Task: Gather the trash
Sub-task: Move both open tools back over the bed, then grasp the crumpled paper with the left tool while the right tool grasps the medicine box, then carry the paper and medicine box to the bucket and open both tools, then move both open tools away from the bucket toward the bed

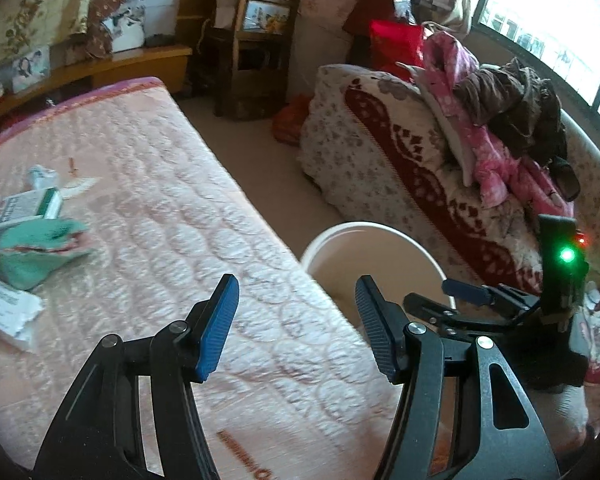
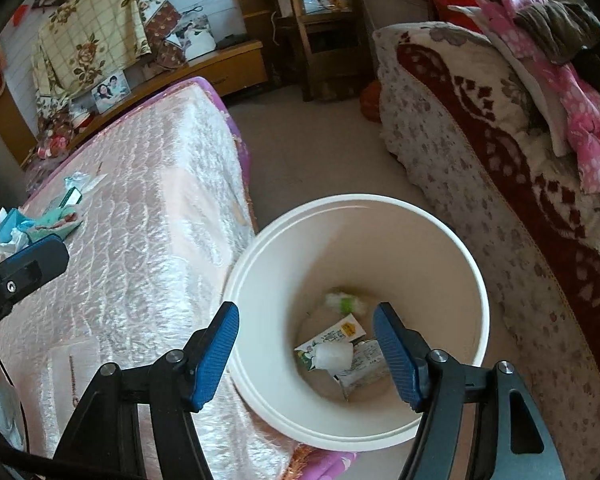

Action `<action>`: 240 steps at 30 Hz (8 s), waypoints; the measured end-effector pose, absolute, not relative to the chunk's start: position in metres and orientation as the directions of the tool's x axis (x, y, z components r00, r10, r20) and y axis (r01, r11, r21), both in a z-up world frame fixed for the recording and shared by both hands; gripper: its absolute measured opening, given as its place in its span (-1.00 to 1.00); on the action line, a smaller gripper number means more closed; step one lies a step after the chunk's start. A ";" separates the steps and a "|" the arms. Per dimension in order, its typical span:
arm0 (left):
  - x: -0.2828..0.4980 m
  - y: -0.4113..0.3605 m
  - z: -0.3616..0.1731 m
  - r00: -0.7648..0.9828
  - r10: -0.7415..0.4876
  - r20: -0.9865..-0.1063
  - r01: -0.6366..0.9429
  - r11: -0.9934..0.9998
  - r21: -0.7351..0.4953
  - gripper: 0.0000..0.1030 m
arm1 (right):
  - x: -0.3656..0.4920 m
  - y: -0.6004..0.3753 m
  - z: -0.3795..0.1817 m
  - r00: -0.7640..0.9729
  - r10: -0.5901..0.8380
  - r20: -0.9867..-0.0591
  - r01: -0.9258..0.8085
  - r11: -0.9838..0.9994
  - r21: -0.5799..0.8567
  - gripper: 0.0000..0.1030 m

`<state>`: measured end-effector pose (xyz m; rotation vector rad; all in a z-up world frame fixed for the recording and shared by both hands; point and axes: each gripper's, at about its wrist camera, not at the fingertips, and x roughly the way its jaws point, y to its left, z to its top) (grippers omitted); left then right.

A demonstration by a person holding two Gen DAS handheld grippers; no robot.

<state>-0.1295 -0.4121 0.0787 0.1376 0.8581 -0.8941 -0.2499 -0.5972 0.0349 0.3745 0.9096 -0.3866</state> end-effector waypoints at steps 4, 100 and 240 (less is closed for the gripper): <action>-0.126 -0.397 0.081 0.365 -0.607 -0.705 0.711 0.671 -0.209 0.15 | -0.245 -0.586 0.041 0.566 -0.161 -0.808 0.457 0.878 0.145 0.31; -0.103 -0.085 0.055 0.399 -0.427 -0.811 0.402 0.877 -0.263 -0.78 | -0.115 -0.265 0.023 0.470 0.216 -0.856 -0.270 0.958 0.094 0.07; -0.153 -0.438 0.061 0.221 -0.625 -0.748 0.767 0.586 -0.263 0.05 | -0.272 -0.613 0.023 0.526 -0.200 -0.827 0.515 0.848 0.123 0.14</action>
